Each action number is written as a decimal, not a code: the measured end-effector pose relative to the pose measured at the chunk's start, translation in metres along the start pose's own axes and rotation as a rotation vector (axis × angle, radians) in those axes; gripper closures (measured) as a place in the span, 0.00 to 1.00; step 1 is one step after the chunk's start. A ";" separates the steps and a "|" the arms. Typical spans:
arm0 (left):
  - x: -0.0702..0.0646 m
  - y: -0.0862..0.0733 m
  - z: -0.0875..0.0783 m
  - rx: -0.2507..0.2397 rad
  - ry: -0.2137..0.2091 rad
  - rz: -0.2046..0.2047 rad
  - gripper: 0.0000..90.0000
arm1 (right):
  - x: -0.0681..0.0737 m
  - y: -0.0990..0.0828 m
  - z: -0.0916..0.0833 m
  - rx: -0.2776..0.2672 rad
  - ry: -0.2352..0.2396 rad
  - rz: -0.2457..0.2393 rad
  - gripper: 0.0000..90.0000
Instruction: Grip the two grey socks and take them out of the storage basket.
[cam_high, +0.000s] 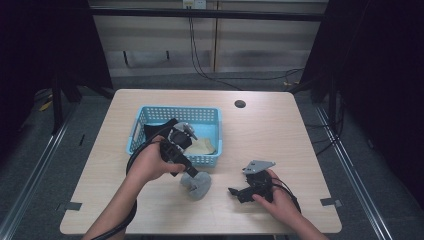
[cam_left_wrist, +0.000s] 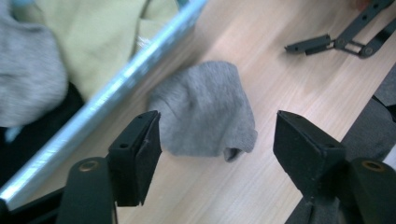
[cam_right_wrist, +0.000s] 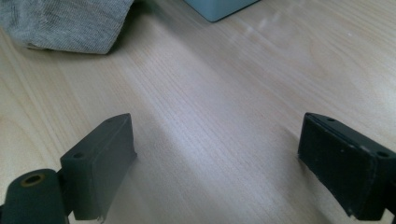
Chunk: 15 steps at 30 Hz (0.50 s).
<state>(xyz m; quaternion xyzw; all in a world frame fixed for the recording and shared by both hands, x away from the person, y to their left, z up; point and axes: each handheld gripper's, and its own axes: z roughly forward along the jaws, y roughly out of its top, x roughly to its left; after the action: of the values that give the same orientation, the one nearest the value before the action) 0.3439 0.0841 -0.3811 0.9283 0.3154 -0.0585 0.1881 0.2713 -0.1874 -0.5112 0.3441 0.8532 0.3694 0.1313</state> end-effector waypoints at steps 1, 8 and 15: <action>0.001 0.001 -0.001 -0.010 0.000 -0.002 0.34 | 0.000 0.000 0.000 -0.001 -0.002 -0.001 0.12; 0.012 0.011 -0.011 -0.014 0.030 -0.017 0.34 | 0.000 0.000 0.000 -0.001 -0.002 -0.002 0.12; 0.035 0.023 -0.014 -0.062 0.083 -0.074 0.33 | 0.000 0.000 0.000 -0.001 -0.001 -0.002 0.12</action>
<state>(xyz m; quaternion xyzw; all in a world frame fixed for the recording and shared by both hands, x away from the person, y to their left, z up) 0.3854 0.0917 -0.3691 0.9114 0.3587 -0.0171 0.2012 0.2714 -0.1875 -0.5112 0.3435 0.8532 0.3695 0.1323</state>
